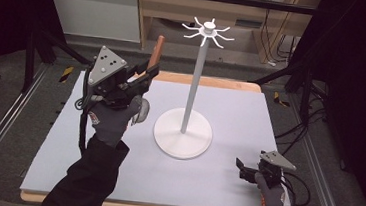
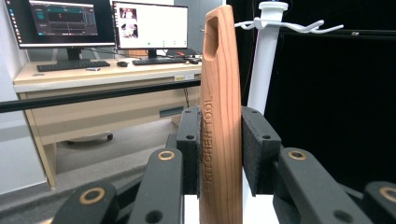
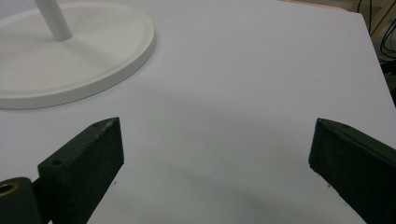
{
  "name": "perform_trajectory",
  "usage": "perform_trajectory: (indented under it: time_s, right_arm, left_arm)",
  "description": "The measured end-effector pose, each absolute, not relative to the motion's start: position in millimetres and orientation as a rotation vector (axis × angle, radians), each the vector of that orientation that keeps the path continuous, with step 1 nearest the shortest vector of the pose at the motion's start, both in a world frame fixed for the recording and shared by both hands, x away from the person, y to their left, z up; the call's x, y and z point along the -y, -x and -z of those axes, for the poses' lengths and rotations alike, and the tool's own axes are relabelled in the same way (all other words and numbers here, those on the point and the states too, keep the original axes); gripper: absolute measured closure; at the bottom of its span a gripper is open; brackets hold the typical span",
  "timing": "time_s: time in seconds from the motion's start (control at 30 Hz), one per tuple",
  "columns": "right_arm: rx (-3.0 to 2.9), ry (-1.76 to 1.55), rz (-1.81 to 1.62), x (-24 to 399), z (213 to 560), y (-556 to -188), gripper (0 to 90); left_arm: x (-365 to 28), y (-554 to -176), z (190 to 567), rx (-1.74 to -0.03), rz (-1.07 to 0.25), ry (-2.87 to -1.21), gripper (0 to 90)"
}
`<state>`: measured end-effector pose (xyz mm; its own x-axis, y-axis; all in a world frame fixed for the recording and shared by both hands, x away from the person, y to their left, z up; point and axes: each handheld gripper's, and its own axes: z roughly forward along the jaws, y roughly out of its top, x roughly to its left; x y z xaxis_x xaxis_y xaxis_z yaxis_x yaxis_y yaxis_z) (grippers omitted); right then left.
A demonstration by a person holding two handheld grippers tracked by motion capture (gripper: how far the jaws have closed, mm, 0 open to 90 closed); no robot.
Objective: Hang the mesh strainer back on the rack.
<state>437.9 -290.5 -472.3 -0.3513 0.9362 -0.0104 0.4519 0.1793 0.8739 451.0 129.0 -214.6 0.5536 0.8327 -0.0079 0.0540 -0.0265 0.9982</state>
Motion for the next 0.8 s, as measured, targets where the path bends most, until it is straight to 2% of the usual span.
perform_trajectory:
  time_s: [0.8]
  right_arm:
    - [-1.891, -1.301, -1.11, 291.0, 472.1, -438.1, 3.6]
  left_arm:
    - [-112.5, -462.0, 198.8, -0.767, -0.756, -1.513, 70.5]
